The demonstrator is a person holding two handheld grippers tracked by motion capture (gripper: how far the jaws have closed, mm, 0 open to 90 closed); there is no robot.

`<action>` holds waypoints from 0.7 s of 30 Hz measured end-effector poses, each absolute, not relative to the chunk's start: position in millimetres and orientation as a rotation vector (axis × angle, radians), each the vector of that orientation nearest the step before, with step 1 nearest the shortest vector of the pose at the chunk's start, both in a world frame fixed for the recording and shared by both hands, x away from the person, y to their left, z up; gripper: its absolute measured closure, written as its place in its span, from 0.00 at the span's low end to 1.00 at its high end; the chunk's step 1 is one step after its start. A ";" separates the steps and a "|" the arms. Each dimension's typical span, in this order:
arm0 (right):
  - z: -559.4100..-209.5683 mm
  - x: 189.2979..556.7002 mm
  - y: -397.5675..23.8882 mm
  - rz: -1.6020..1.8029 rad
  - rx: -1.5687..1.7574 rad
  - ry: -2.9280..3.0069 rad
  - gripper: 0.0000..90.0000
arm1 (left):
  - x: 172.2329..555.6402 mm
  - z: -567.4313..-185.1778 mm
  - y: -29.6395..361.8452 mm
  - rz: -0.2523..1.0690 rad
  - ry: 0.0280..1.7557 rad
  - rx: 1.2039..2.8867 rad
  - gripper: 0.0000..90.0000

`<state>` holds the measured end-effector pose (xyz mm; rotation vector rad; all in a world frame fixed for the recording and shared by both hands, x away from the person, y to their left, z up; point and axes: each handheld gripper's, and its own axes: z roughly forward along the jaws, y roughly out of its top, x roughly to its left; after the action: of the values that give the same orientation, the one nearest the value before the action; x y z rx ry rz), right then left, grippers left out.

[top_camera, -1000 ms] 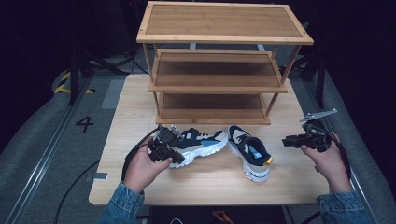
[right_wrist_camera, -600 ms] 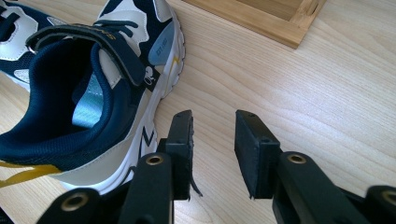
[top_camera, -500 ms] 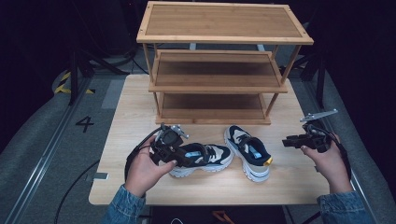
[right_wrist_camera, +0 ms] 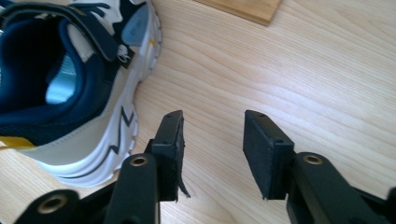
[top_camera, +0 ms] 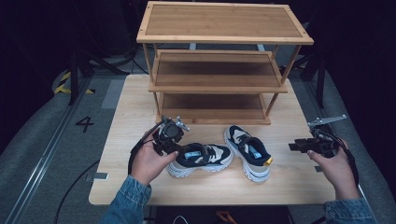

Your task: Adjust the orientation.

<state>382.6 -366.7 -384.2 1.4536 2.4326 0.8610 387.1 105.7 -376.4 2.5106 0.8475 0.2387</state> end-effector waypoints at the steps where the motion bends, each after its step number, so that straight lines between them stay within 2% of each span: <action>1: -384.6 381.4 -368.4 0.852 1.462 2.422 0.65 | 389.9 -378.2 105.5 0.236 0.829 2.511 0.55; 8: -386.6 376.3 -374.3 0.844 1.485 2.405 0.63 | 403.3 -393.6 97.0 0.203 0.803 2.534 0.53; 12: -387.6 373.5 -376.1 0.836 1.492 2.402 0.63 | 408.7 -397.8 96.4 0.132 0.800 2.527 0.54; 15: -388.3 372.2 -377.4 0.830 1.496 2.397 0.62 | 409.7 -396.8 96.9 0.096 0.796 2.522 0.63; 17: -388.4 371.7 -378.2 0.830 1.502 2.392 0.62 | 408.3 -396.4 95.5 0.091 0.781 2.524 0.75; 21: -388.1 372.2 -377.8 0.832 1.497 2.394 0.62 | 404.8 -393.9 94.9 0.133 0.779 2.547 0.80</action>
<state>372.2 -377.8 -388.1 1.4972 2.3937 0.8324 404.8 94.9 -393.9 2.5467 0.7790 0.1330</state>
